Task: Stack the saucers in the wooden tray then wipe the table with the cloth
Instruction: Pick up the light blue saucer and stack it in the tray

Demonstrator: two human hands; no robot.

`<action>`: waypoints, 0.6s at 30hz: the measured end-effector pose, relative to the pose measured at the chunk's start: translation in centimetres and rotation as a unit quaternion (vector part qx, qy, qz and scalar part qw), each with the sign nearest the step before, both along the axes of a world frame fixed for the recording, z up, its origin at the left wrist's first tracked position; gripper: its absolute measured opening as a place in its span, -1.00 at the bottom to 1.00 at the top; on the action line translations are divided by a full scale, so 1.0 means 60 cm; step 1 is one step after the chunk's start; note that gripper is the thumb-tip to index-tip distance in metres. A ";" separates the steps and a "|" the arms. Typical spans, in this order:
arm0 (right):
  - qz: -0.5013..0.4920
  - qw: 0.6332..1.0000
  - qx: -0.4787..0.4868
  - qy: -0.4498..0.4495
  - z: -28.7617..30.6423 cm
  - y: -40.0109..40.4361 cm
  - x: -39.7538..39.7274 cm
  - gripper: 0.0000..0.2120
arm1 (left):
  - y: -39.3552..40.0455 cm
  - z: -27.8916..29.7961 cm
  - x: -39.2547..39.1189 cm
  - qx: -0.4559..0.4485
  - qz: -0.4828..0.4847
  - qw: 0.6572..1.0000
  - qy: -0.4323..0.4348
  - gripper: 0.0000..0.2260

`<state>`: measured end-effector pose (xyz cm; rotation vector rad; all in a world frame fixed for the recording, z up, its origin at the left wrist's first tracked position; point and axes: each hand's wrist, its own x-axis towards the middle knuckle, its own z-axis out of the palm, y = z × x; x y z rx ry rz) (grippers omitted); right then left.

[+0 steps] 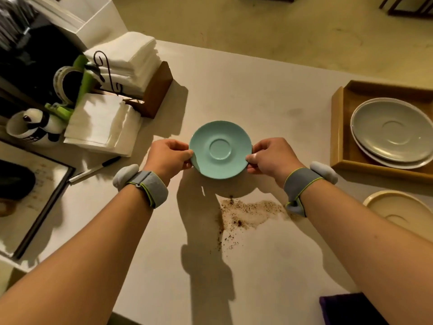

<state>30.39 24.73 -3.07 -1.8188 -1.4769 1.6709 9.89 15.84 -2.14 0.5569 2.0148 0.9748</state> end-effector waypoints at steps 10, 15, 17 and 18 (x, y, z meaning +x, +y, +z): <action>-0.058 0.998 0.028 0.006 0.049 0.038 0.132 -0.92 | 0.065 0.035 0.119 0.026 -0.066 0.997 -0.022 -0.95; -0.092 0.995 0.040 0.002 0.071 0.061 0.203 -0.90 | 0.106 0.049 0.188 0.037 -0.105 0.994 -0.016 -0.99; -0.110 0.993 0.040 0.002 0.076 0.070 0.228 -0.88 | 0.122 0.053 0.213 0.038 -0.119 0.992 -0.015 -0.98; -0.116 0.992 0.042 0.001 0.079 0.075 0.241 -0.88 | 0.130 0.054 0.226 0.039 -0.123 0.992 -0.015 -0.97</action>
